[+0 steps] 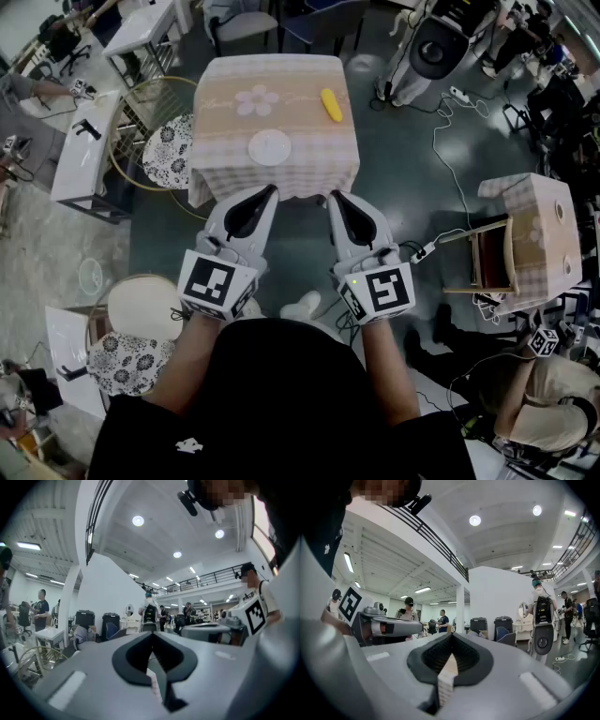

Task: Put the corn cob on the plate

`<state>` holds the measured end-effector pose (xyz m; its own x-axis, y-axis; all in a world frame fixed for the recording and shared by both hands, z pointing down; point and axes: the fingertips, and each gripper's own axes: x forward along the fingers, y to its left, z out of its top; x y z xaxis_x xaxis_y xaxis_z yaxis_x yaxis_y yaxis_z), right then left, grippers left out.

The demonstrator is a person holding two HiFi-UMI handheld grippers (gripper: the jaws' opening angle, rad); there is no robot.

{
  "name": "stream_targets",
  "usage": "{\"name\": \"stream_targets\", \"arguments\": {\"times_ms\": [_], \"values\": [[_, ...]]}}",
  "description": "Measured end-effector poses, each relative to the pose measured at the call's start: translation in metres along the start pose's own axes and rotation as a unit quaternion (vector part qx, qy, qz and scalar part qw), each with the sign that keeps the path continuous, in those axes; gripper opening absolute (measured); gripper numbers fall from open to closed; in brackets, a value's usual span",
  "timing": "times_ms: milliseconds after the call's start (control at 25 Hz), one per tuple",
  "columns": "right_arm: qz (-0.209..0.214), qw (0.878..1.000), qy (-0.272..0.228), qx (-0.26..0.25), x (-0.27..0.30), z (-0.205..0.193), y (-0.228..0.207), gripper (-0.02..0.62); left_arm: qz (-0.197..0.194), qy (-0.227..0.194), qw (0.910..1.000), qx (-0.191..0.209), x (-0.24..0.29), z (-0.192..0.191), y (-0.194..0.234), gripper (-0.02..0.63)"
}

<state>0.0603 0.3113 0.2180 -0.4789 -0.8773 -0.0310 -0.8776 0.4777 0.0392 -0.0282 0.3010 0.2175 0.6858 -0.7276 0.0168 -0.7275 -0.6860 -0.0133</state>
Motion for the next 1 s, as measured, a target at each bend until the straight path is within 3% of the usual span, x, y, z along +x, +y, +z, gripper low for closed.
{"name": "stream_targets", "arguments": {"times_ms": [320,1000], "values": [[0.020,1.000,0.001,-0.024,0.005,-0.001,-0.017,0.002,0.003,0.002,1.0000,0.003,0.027,-0.002,-0.008,0.006],[0.051,0.999,0.000,0.012,0.005,-0.029,-0.074,0.002,0.052,0.007,0.9985,-0.013,0.063,-0.021,-0.016,0.006]]}}
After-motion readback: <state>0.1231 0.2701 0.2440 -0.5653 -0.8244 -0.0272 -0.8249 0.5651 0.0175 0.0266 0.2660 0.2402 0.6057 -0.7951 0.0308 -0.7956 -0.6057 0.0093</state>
